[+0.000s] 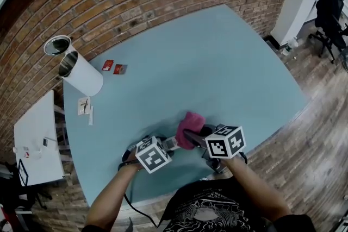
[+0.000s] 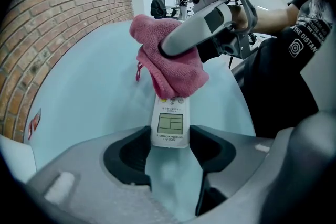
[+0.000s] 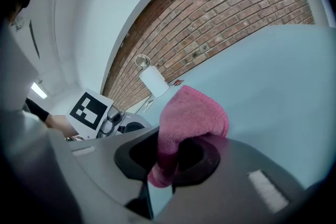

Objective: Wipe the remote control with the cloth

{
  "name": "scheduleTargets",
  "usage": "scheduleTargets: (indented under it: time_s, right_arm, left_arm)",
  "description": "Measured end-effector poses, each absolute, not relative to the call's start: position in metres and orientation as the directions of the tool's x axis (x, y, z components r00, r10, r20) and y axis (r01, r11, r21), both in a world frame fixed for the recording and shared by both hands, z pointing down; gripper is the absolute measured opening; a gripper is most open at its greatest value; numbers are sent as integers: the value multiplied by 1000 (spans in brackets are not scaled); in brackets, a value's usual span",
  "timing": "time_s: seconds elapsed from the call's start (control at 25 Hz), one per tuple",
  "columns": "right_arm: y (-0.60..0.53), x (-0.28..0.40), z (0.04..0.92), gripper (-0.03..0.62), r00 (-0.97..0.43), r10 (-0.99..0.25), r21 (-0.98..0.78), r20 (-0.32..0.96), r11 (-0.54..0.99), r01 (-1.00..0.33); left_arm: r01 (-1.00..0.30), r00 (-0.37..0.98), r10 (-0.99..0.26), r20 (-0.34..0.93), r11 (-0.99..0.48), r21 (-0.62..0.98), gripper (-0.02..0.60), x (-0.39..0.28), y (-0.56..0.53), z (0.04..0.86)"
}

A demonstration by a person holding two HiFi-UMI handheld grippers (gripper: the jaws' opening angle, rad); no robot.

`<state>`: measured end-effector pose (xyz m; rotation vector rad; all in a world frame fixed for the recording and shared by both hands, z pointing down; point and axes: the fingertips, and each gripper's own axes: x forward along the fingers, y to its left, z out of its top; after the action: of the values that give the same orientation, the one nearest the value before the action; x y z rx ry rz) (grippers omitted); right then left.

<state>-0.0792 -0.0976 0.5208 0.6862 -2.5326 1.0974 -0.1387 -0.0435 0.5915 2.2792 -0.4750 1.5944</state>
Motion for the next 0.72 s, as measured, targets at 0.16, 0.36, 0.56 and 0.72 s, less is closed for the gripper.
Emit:
scheduleTargets:
  time_s: [0.16,0.36,0.56,0.72]
  right_arm:
    - [-100,-69,522,63,-836,-325,-603,442,582,-545]
    - [-104,-57,524,63,-825,-349,-602,444,566,-563]
    - [-103,-51,520,63,-828,-360,-615,430,555,-561]
    - [-97,-55,509,63,-843,-357,-617,402,575,-537]
  left_arm:
    - [-440,315,-86,945,-896,65,233,-138,-45,592]
    - [-440,313,-75,947,-895,75,233,-140,-43,593]
    - [-446,307,-101,946,-894,49,242,-139,-44,591]
    - [-487,310,-192,931,-873,-18,261,-144,-50,583]
